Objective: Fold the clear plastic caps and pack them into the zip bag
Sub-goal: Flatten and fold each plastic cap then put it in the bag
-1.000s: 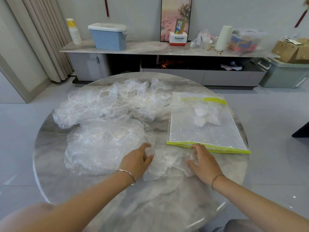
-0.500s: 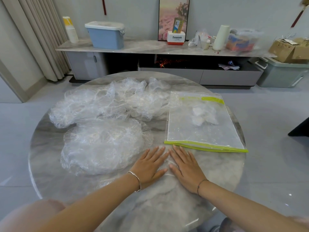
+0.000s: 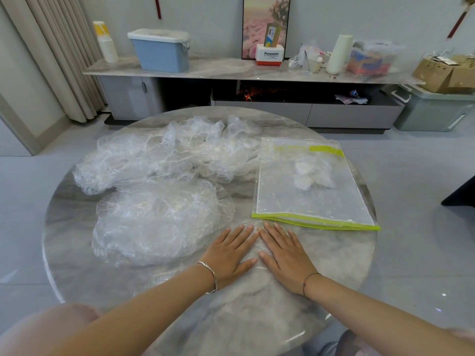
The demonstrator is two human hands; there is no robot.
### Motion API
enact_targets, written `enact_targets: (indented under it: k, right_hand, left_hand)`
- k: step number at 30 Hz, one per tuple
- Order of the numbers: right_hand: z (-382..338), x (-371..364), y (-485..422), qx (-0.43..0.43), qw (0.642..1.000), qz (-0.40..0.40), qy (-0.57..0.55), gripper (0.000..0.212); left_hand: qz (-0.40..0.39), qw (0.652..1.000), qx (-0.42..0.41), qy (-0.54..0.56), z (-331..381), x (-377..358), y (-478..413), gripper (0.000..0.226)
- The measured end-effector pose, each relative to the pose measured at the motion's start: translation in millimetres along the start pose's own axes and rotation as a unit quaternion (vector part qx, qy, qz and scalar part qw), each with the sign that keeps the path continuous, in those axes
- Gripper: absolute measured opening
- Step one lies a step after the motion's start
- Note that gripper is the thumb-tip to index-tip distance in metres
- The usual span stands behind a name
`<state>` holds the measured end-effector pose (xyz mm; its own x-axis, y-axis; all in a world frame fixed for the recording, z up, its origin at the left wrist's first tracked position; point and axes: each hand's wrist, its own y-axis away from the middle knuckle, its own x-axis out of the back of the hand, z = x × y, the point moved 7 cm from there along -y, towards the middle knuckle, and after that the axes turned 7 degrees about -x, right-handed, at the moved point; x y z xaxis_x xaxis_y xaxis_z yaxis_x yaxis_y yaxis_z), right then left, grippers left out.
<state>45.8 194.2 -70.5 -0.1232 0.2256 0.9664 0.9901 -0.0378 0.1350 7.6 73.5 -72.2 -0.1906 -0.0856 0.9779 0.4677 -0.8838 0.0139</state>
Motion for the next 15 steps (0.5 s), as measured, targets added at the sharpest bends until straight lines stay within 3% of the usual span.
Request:
enact_targets:
  k: [9,15]
  right_hand:
    - [0,0,0,0.003,1.000,-0.003,0.011,0.105]
    - [-1,3,0,0.020,0.999,-0.018,-0.025,0.084]
  left_hand:
    - [0.002,1.000,0.006,-0.005,1,-1,0,0.081]
    - [0.013,0.998,0.027,-0.047,1,14,5,0.075]
